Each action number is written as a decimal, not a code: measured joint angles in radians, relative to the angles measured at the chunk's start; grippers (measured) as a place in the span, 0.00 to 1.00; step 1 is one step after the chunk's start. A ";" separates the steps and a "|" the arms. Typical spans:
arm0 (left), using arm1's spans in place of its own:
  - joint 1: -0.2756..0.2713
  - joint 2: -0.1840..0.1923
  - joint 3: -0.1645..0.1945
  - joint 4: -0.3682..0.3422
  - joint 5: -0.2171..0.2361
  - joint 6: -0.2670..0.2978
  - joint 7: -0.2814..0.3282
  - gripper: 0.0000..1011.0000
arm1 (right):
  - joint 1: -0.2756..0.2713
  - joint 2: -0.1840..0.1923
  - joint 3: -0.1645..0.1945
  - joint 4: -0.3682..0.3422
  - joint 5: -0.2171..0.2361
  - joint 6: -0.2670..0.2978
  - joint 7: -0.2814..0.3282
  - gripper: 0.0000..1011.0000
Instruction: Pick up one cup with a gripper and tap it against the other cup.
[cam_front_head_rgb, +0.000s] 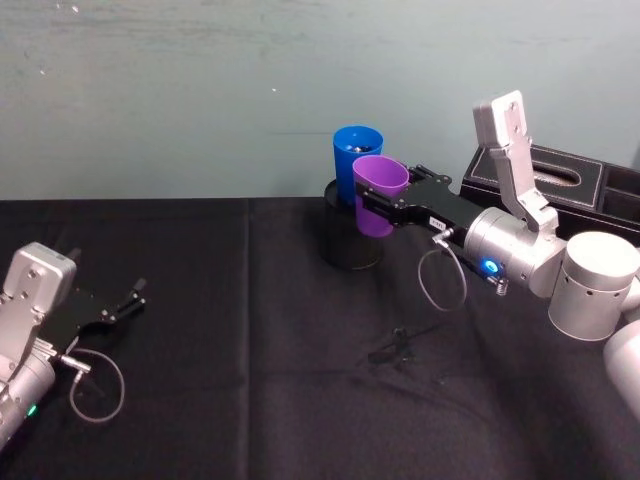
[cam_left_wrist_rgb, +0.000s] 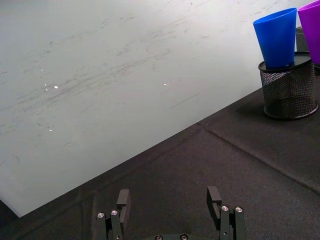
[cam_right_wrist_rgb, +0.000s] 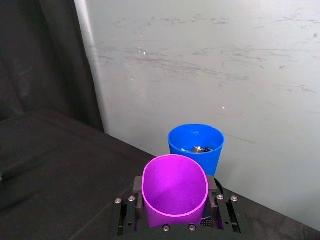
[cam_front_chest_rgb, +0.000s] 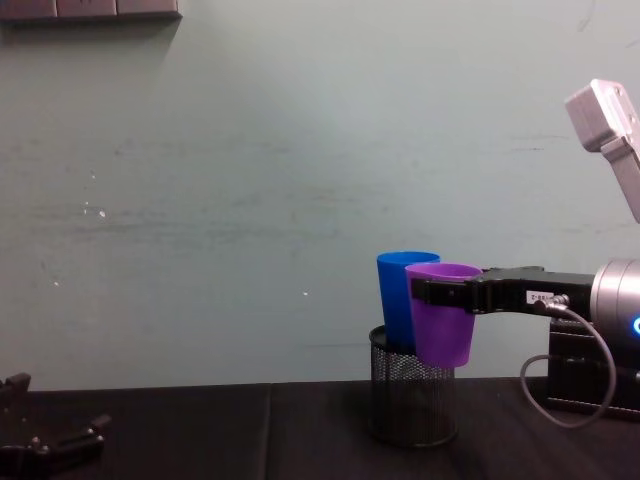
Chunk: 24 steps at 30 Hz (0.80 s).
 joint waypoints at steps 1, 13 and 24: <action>0.000 0.000 0.000 0.000 0.000 0.000 0.000 0.99 | 0.000 0.000 0.000 0.000 0.000 0.000 0.000 0.71; 0.000 0.000 0.000 0.000 0.000 0.000 0.000 0.99 | 0.000 0.001 -0.001 -0.001 0.000 0.000 0.000 0.71; 0.000 0.000 0.000 0.000 0.000 0.000 0.000 0.99 | -0.001 0.002 -0.002 -0.002 0.000 -0.001 0.000 0.71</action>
